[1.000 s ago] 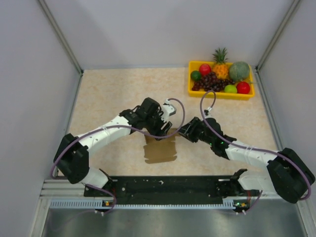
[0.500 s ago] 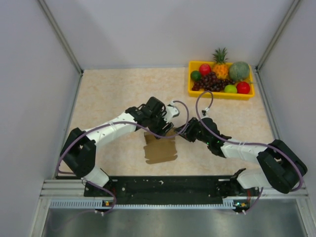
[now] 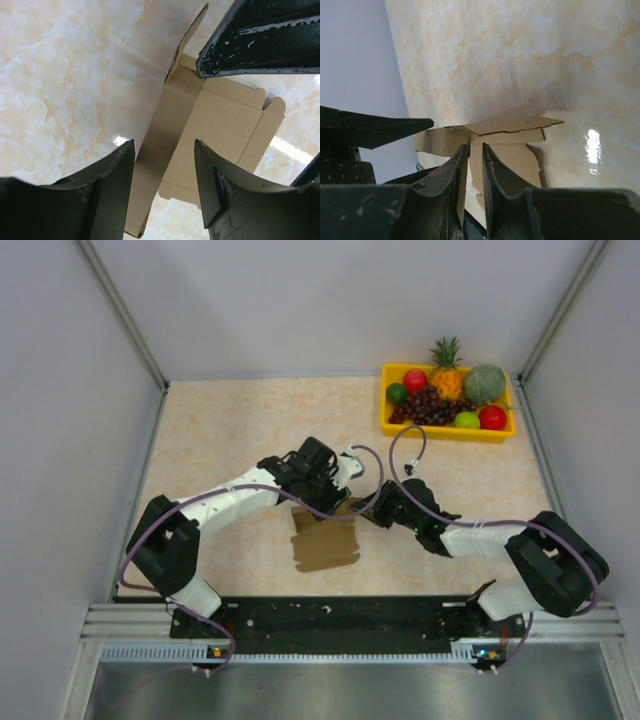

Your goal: Fold the paper box

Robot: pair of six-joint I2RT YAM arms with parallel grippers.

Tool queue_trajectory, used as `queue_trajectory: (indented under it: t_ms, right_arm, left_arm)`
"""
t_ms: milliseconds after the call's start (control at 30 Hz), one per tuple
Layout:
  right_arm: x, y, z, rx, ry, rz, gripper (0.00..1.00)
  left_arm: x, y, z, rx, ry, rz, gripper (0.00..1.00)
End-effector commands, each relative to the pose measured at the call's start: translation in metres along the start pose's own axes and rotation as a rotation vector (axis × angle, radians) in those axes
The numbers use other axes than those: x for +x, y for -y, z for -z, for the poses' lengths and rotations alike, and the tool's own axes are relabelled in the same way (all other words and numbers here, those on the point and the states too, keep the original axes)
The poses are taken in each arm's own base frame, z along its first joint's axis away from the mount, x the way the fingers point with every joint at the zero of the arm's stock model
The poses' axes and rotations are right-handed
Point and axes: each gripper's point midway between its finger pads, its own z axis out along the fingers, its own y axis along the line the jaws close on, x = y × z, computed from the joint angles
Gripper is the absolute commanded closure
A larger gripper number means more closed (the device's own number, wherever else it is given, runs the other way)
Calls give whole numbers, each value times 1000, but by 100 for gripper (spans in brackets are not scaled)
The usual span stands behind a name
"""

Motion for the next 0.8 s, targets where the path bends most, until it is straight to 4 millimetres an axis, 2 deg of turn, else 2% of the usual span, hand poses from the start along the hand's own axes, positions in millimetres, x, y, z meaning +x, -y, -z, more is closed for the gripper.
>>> queue_trajectory:
  t_ms: [0,267,533,633,767]
  right_arm:
    - [-3,-33,-6,-103,15,2,83]
    - [1,-35,-18,-128,20,-8,83]
    - [10,-45,-22,-160,26,8,84]
    - [6,-37,-15,-134,51,23,84]
    - [8,2,0,2,52,59,82]
  left_arm:
    - [-11,0,2,-12,45,-13,45]
    - [-4,2,-3,-5,35,-2,49]
    - [3,5,-10,2,13,0,62]
    - [2,5,-9,-4,16,2,66]
    - [1,3,-8,-17,24,8,70]
